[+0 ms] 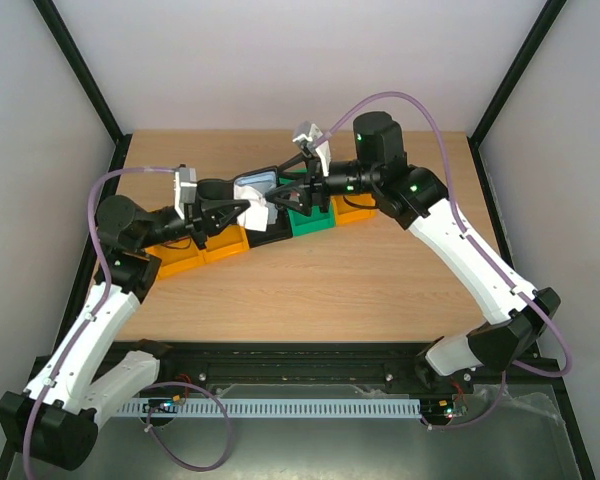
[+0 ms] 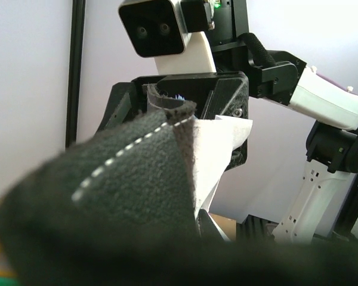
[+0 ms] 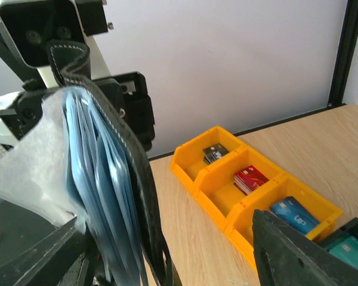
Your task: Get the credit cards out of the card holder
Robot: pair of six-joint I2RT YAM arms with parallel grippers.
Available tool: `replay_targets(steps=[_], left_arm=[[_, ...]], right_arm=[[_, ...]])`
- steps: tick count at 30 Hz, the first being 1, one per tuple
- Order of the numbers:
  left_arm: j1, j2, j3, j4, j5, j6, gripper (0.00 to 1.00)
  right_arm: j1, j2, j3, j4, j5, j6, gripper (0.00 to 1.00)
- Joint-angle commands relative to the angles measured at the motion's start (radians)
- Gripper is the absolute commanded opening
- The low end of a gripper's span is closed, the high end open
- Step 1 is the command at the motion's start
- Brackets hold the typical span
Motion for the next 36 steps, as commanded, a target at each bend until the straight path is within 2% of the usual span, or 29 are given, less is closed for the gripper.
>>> replay_targets(steps=[1,6,11,12,13,14,15,17,20,24,29,33,35,36], left_arm=[[-0.027,0.008,0.056,0.049,0.064,0.045,0.02],[-0.032,0.006,0.050,0.043,0.043,0.050,0.02],[-0.041,0.014,0.056,-0.007,-0.032,0.066,0.04],[-0.045,0.008,0.048,-0.031,-0.087,0.077,0.15],[-0.046,-0.001,0.035,-0.055,-0.148,0.092,0.45],[-0.047,-0.012,0.021,-0.080,-0.205,0.112,0.61],[-0.049,-0.021,0.007,-0.103,-0.246,0.145,0.70],[-0.050,-0.041,-0.014,-0.148,-0.306,0.220,0.78],[-0.064,-0.062,-0.048,-0.222,-0.377,0.345,0.79],[-0.112,-0.048,-0.067,-0.258,-0.464,0.426,0.80],[-0.121,-0.036,-0.066,-0.258,-0.548,0.431,0.81],[-0.121,-0.055,-0.067,-0.312,-0.549,0.458,0.68],[-0.121,-0.075,-0.083,-0.325,-0.504,0.478,0.56],[-0.121,-0.084,-0.095,-0.316,-0.485,0.471,0.46]], right_arm=[[0.005,0.014,-0.012,0.141,-0.045,0.076,0.63],[0.012,-0.016,-0.079,0.257,-0.090,0.140,0.42],[0.016,-0.027,-0.093,0.297,-0.120,0.208,0.10],[0.016,-0.032,-0.096,0.299,-0.111,0.224,0.05],[0.015,-0.039,-0.102,0.301,-0.090,0.246,0.02],[0.015,-0.047,-0.113,0.303,-0.057,0.269,0.02],[0.015,-0.058,-0.124,0.306,-0.013,0.299,0.02],[0.015,-0.075,-0.148,0.307,0.092,0.360,0.02],[0.030,-0.073,-0.165,0.285,0.259,0.467,0.02],[0.141,-0.016,-0.082,0.181,0.509,0.483,0.02],[0.193,0.048,0.000,0.160,0.527,0.523,0.02],[0.197,0.064,0.018,0.155,0.479,0.528,0.02],[0.197,0.064,0.017,0.155,0.441,0.529,0.02],[0.198,0.064,0.014,0.159,0.418,0.531,0.02]])
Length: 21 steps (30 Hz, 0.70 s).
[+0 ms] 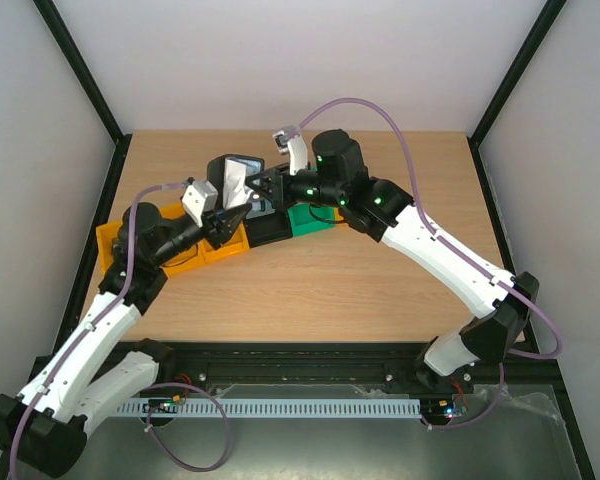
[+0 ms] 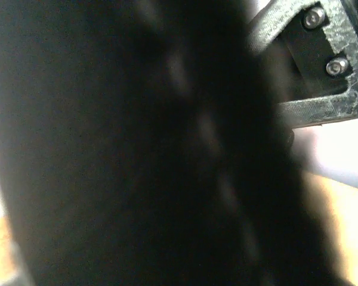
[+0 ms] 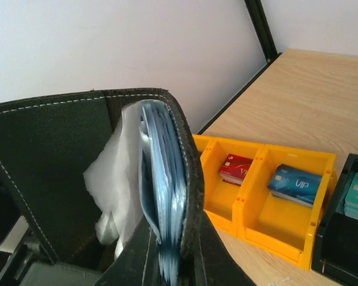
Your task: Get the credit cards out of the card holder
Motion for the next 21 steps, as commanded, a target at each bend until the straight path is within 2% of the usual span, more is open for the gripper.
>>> replay_targets(steps=[1,4,6,9,13,16,19,21], left_arm=[[-0.008,-0.046,-0.040,-0.004,0.054,0.027,0.36],[-0.008,-0.055,-0.070,0.055,0.087,-0.053,0.11],[-0.007,-0.060,-0.088,0.090,0.116,-0.098,0.03],[-0.007,-0.064,-0.107,0.148,0.150,-0.165,0.02],[-0.006,-0.073,-0.133,0.249,0.161,-0.299,0.02],[0.000,-0.074,-0.155,0.333,0.184,-0.400,0.02],[0.006,-0.073,-0.173,0.397,0.225,-0.472,0.02],[0.006,-0.062,-0.181,0.436,0.238,-0.517,0.02]], right_arm=[[0.005,-0.006,0.039,0.023,-0.069,0.032,0.02],[0.005,-0.019,0.026,0.032,-0.091,0.023,0.02],[0.005,-0.027,0.006,0.062,-0.110,0.020,0.03],[-0.002,-0.033,-0.015,0.117,-0.156,0.026,0.14],[-0.047,-0.047,-0.073,0.190,-0.211,0.067,0.37],[-0.100,-0.086,-0.164,0.309,-0.312,0.134,0.56],[-0.132,-0.134,-0.254,0.391,-0.414,0.141,0.70],[-0.139,-0.151,-0.276,0.345,-0.448,0.075,0.75]])
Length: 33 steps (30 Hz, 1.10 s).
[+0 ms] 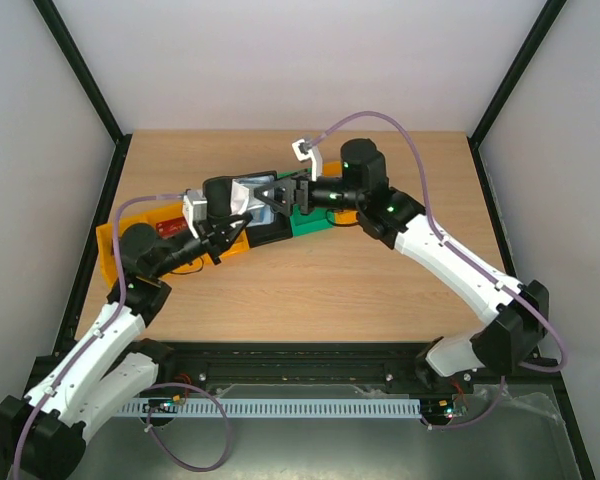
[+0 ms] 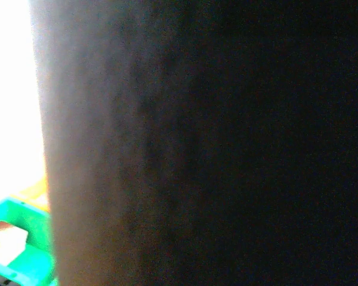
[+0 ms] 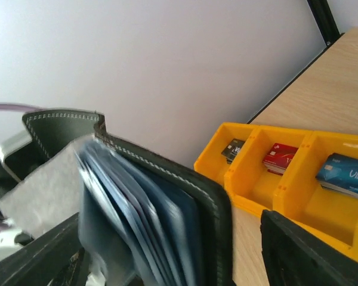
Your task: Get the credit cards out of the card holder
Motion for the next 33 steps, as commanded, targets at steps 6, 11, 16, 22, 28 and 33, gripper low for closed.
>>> replay_targets(steps=[6,11,16,22,28,33], left_arm=[[0.001,0.005,-0.013,0.247,0.100,-0.203,0.02],[-0.001,-0.008,-0.016,0.268,0.111,-0.212,0.02],[-0.003,-0.010,-0.013,0.262,0.114,-0.194,0.02],[-0.014,-0.009,-0.030,0.281,0.111,-0.207,0.02],[-0.032,-0.005,-0.032,0.281,0.110,-0.204,0.02],[-0.032,-0.005,-0.017,0.201,0.010,-0.189,0.21]], right_arm=[[-0.029,-0.119,-0.044,-0.120,-0.084,-0.259,0.80],[-0.029,-0.123,-0.117,-0.045,-0.106,-0.216,0.76],[-0.028,-0.115,-0.162,0.111,-0.085,-0.116,0.59],[0.010,-0.088,-0.164,0.204,-0.093,-0.052,0.54],[0.047,-0.087,-0.177,0.247,-0.047,-0.025,0.33],[0.046,-0.116,-0.147,0.151,0.039,-0.077,0.02]])
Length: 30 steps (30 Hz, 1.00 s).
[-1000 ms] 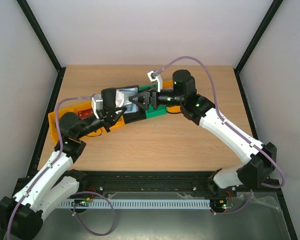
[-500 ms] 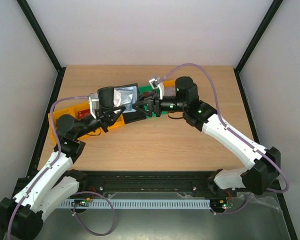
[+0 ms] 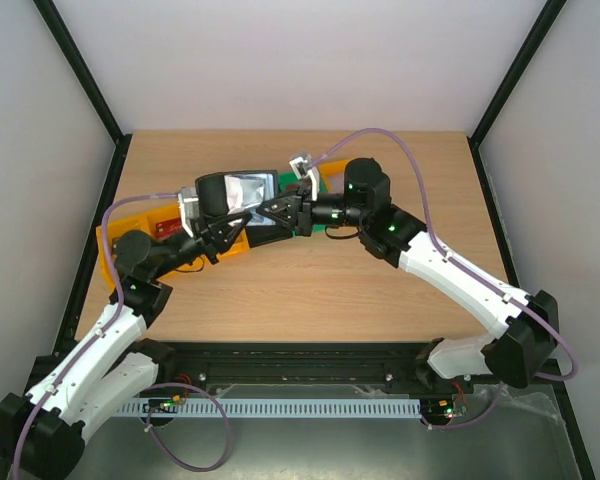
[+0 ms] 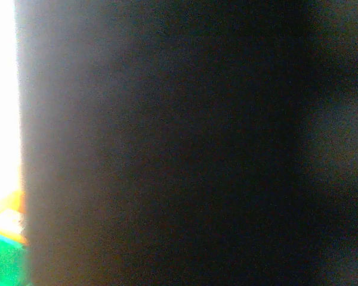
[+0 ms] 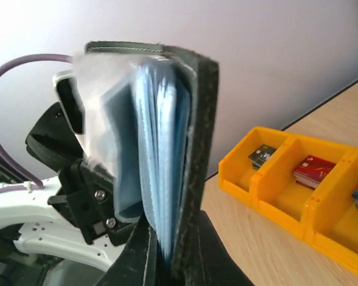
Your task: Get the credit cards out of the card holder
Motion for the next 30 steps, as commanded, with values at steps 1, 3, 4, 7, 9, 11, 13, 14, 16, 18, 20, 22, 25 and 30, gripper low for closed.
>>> replay_targets(steps=[1,3,4,7,9,11,13,14,16,18,20,22,25,30], left_arm=[[-0.016,-0.014,0.016,-0.049,-0.133,0.031,0.42],[-0.015,-0.015,0.012,-0.150,-0.316,0.069,0.61],[-0.012,-0.015,0.010,-0.177,-0.385,0.098,0.62],[-0.006,-0.011,0.015,-0.259,-0.579,0.204,0.63],[0.015,0.003,0.026,-0.336,-0.763,0.201,0.63],[0.068,0.009,0.035,-0.398,-0.808,0.179,0.64],[0.139,-0.006,0.040,-0.448,-0.757,0.166,0.65],[0.156,-0.020,0.041,-0.461,-0.713,0.171,0.65],[0.171,-0.055,0.036,-0.460,-0.604,0.214,0.65],[0.177,-0.085,0.030,-0.435,-0.446,0.263,0.68],[0.178,-0.105,0.030,-0.406,-0.236,0.314,0.78],[0.168,-0.121,0.028,-0.369,-0.014,0.379,0.98],[0.073,-0.125,0.071,-0.421,0.024,0.567,0.92],[-0.043,-0.049,0.178,-0.421,0.093,0.560,0.70]], right_arm=[[0.003,-0.025,0.046,-0.077,0.157,-0.035,0.02],[0.003,-0.020,0.091,-0.189,0.258,-0.057,0.02],[0.003,-0.008,0.121,-0.259,0.309,-0.063,0.02],[0.023,0.042,0.222,-0.441,0.397,-0.094,0.02],[0.032,0.062,0.261,-0.511,0.433,-0.107,0.02],[0.033,0.066,0.279,-0.560,0.483,-0.108,0.02],[0.033,0.077,0.300,-0.607,0.543,-0.107,0.02],[0.033,0.091,0.316,-0.636,0.567,-0.108,0.02],[0.034,0.120,0.355,-0.687,0.584,-0.116,0.02],[0.035,0.141,0.380,-0.711,0.557,-0.144,0.02],[0.035,0.144,0.381,-0.723,0.548,-0.176,0.02],[0.034,0.153,0.424,-0.767,0.599,-0.202,0.02],[0.035,0.188,0.475,-0.862,0.682,-0.258,0.02],[0.037,0.216,0.504,-0.877,0.624,-0.310,0.02]])
